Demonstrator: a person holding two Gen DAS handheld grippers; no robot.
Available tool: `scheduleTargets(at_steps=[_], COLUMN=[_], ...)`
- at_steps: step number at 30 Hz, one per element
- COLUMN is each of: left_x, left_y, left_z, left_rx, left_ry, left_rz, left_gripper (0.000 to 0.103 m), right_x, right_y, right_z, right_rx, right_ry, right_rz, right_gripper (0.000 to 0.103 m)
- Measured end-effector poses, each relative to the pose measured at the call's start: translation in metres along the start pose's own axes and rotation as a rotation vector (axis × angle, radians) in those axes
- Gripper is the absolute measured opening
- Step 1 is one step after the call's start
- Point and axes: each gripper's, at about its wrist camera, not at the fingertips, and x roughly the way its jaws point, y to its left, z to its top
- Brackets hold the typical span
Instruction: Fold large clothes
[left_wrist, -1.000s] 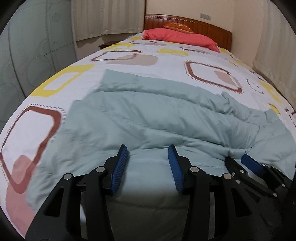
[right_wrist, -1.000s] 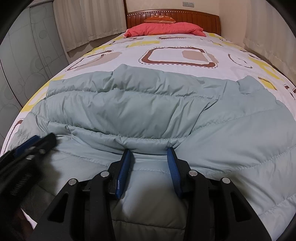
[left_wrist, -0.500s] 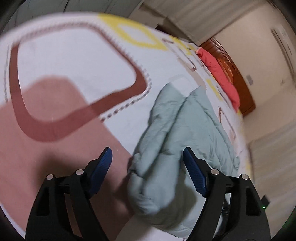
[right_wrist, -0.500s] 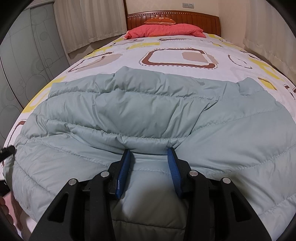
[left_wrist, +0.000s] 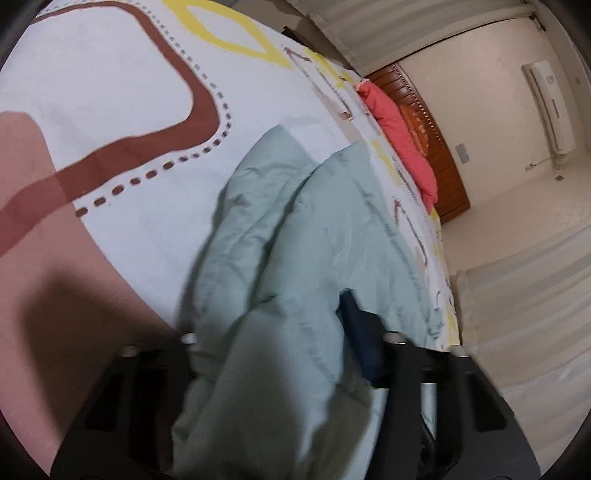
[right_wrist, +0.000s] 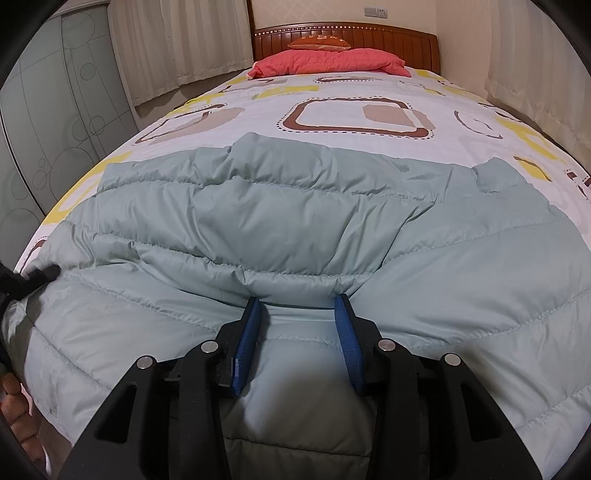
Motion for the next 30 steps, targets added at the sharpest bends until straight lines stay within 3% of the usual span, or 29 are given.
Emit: scheduleTargets(at_steps=[2, 5, 9, 15, 20, 22, 25, 27, 30], left_x=[-0.003, -0.006, -0.008, -0.007, -0.006, -0.005, -0.005, -0.005, -0.005], left_y=[0.002, -0.004, -0.014, -0.014, -0.015, -0.015, -0.013, -0.014, -0.013], left_z=[0.0, 0.001, 0.001, 0.004, 0.005, 0.005, 0.005, 0.005, 0.005], left_rx=[0.011, 0.056, 0.112, 0.116, 0.118, 0.116, 0.11, 0.11, 0.107], left_ry=[-0.009, -0.029, -0.05, -0.045, -0.038, -0.039, -0.039, -0.039, -0.038], left_rz=[-0.007, 0.002, 0.028, 0.034, 0.031, 0.032, 0.034, 0.034, 0.034], left_gripper=[0.031, 0.026, 0.024, 0.024, 0.024, 0.024, 0.024, 0.024, 0.024], right_x=[-0.001, -0.001, -0.003, -0.024, -0.06, -0.07, -0.082, -0.08, -0.065], right_y=[0.0, 0.001, 0.0, -0.02, -0.079, -0.111, -0.166, -0.185, -0.213], right_z=[0.0, -0.001, 0.0, 0.004, -0.003, -0.008, -0.016, -0.02, -0.028], right_rx=[-0.002, -0.001, 0.006, 0.072, 0.197, 0.297, 0.463, 0.527, 0.657], right_ry=[-0.002, -0.002, -0.003, -0.014, -0.057, -0.076, -0.123, -0.12, -0.105], right_rz=[-0.001, -0.002, 0.003, 0.013, 0.018, 0.025, 0.009, 0.012, 0.095], right_gripper=[0.042, 0.042, 0.042, 0.042, 0.043, 0.056, 0.065, 0.068, 0.068])
